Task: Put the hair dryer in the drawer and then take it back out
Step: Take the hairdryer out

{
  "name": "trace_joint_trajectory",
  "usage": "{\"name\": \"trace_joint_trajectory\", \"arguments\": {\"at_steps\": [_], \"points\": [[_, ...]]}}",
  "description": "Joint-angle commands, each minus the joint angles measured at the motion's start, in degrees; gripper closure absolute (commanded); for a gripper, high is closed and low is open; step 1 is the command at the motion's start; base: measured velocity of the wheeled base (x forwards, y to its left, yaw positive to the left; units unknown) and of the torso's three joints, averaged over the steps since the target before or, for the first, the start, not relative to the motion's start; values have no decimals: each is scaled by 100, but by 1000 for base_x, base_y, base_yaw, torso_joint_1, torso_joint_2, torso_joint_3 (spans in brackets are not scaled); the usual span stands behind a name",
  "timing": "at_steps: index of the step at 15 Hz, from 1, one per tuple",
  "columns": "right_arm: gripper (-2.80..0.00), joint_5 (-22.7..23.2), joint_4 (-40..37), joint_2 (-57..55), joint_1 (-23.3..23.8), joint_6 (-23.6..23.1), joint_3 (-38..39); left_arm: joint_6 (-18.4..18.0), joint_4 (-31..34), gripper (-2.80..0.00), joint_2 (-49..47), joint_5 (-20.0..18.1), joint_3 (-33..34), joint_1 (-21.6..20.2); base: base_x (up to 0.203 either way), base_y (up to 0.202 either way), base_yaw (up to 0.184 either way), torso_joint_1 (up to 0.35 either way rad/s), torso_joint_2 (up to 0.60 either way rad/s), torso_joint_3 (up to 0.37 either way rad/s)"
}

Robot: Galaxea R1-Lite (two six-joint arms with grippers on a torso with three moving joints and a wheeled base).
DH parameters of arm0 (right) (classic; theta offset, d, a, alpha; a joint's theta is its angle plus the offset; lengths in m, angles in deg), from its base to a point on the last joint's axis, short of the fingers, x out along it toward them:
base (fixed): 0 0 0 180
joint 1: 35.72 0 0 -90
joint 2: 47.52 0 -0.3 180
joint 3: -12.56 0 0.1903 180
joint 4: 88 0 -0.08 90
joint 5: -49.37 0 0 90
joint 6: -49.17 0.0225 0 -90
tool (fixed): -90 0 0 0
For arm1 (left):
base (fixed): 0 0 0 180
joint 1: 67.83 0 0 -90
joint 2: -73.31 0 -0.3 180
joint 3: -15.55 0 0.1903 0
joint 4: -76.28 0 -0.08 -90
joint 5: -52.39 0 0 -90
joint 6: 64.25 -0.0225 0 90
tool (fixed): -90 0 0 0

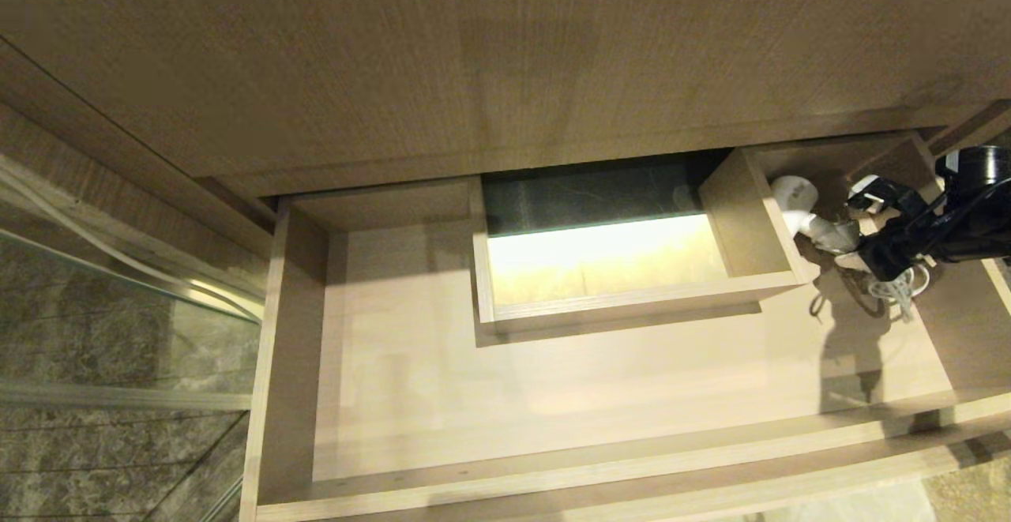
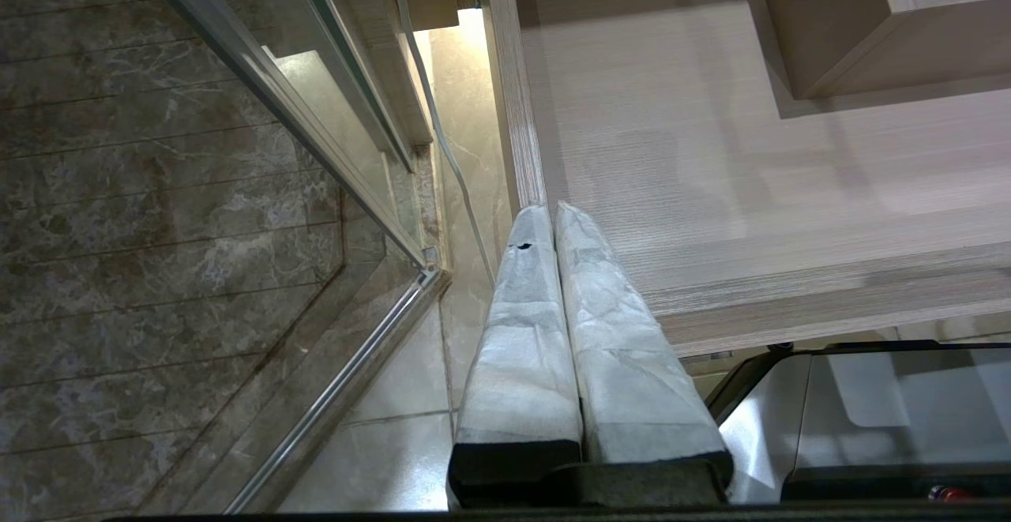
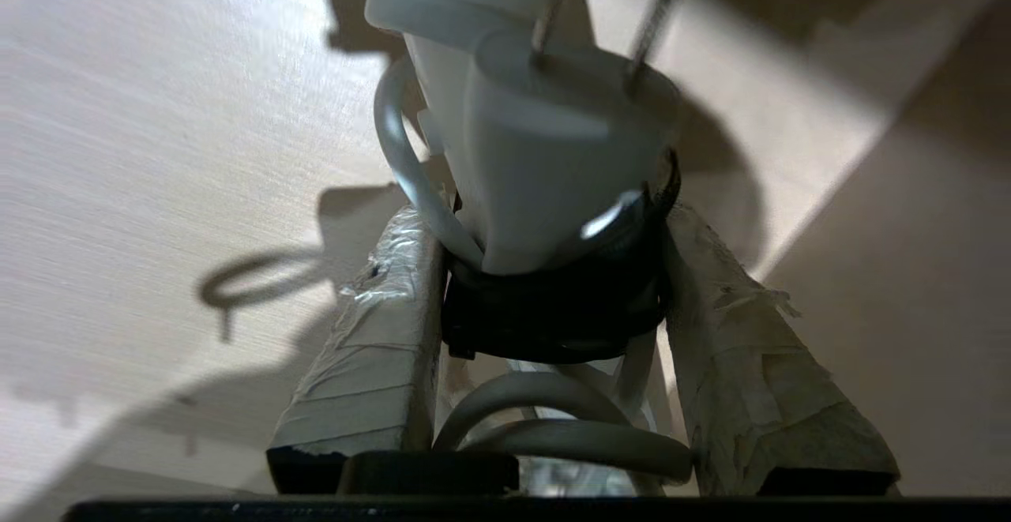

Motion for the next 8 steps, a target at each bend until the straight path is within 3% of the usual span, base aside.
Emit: {"name": "trace_joint_trajectory", "arguments": {"at_steps": [1,8], "points": [[0,8,-7,239,13,-26,6,1,-1,0,0,1,0,-2,0,0,0,0,0,0],[0,10,-515,847,103,-269,133,1,-1,0,0,1,0,-2,0,0,0,0,0,0]]}}
